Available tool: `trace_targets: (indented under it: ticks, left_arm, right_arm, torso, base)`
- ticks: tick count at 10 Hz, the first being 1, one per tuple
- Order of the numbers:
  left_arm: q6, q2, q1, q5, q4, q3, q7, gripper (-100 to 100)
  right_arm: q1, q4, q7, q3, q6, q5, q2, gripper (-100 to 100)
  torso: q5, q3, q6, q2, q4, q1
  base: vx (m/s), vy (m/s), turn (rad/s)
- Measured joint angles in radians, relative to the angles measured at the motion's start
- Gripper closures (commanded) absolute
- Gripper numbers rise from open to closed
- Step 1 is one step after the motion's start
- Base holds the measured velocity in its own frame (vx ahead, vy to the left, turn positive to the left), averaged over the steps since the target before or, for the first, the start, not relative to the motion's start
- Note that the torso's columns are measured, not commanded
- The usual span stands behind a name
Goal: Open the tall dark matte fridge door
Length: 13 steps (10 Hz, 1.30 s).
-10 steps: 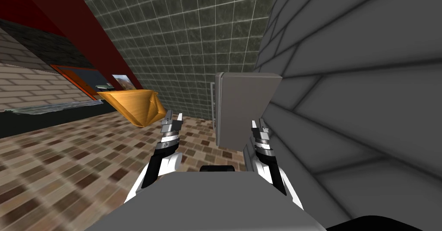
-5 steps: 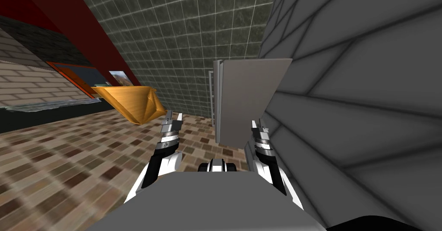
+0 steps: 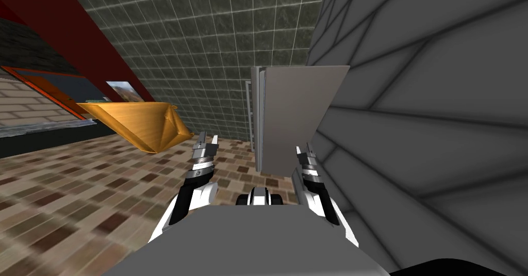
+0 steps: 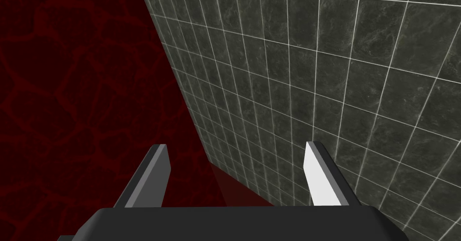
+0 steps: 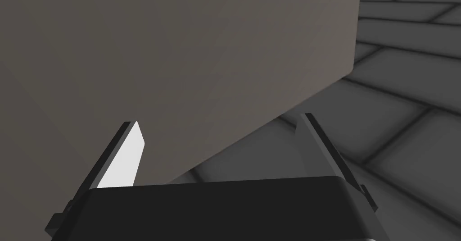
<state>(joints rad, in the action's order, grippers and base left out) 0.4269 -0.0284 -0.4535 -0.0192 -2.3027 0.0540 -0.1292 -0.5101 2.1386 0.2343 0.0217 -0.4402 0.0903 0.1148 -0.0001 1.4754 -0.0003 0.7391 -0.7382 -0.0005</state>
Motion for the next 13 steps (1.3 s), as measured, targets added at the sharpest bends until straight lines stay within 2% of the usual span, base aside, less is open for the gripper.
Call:
trace_targets:
  ticks: [2, 9, 10, 13]
  left_arm:
    - [0.0, 0.0, 0.0, 0.0, 0.0, 0.0, 0.0, 0]
    - [0.0, 0.0, 0.0, 0.0, 0.0, 0.0, 0.0, 0]
    - [0.0, 0.0, 0.0, 0.0, 0.0, 0.0, 0.0, 0]
    - [0.0, 0.0, 0.0, 0.0, 0.0, 0.0, 0.0, 0]
  right_arm:
    - [0.008, -0.038, 0.025, -0.026, 0.035, 0.061, 0.011, -100]
    - [0.045, -0.121, 0.101, -0.08, 0.162, 0.258, 0.035, -100]
    - [0.068, -0.168, 0.117, -0.091, 0.169, 0.287, 0.043, -100]
    - [0.071, -0.184, 0.151, -0.111, 0.23, 0.376, 0.055, -100]
  torso:
    - [0.0, 0.0, 0.001, -0.001, 0.0, 0.0]
    - [0.0, 0.001, 0.0, -0.001, 0.0, 0.0]
    - [0.0, 0.001, 0.0, -0.002, 0.001, 0.0]
    - [0.0, 0.0, 0.0, 0.0, 0.0, 0.0]
  base:
    - [0.04, 0.048, -0.116]
    - [0.04, 0.047, -0.093]
    - [0.042, 0.046, -0.072]
    - [0.04, 0.052, -0.12]
